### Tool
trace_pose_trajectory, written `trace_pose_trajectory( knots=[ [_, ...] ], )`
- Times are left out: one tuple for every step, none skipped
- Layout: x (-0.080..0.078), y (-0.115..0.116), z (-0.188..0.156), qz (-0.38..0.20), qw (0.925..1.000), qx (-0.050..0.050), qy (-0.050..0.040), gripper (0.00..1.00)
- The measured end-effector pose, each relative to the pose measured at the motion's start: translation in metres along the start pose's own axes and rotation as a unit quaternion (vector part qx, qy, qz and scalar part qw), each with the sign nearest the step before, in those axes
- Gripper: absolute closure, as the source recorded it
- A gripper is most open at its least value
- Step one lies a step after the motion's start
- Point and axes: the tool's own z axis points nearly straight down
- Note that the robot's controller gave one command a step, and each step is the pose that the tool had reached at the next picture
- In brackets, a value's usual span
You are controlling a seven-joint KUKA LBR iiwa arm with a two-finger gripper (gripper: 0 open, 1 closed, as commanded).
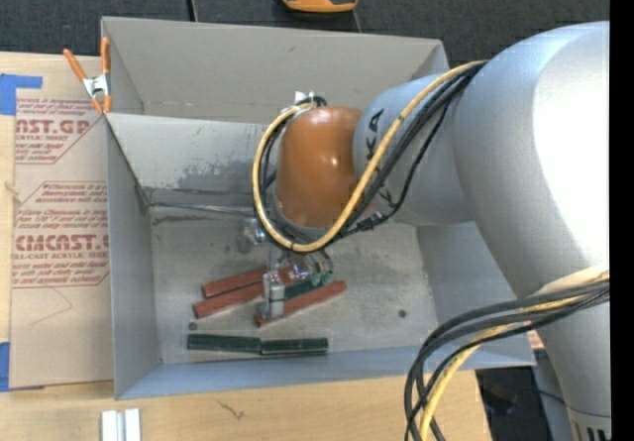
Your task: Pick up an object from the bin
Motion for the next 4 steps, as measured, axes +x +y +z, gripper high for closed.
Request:
trace_pose_trajectory(
  knots=[
    [-0.015,0.009,0.000,-0.084,0.9964,0.000,-0.0007,1.00],
    [-0.015,0.009,0.000,-0.084,0.9964,0.000,-0.0007,1.00],
    [-0.015,0.009,-0.001,-0.084,0.9964,0.000,0.0001,1.00],
    [-0.013,0.009,-0.010,-0.084,0.9964,0.000,0.0030,1.00]
  ],
)
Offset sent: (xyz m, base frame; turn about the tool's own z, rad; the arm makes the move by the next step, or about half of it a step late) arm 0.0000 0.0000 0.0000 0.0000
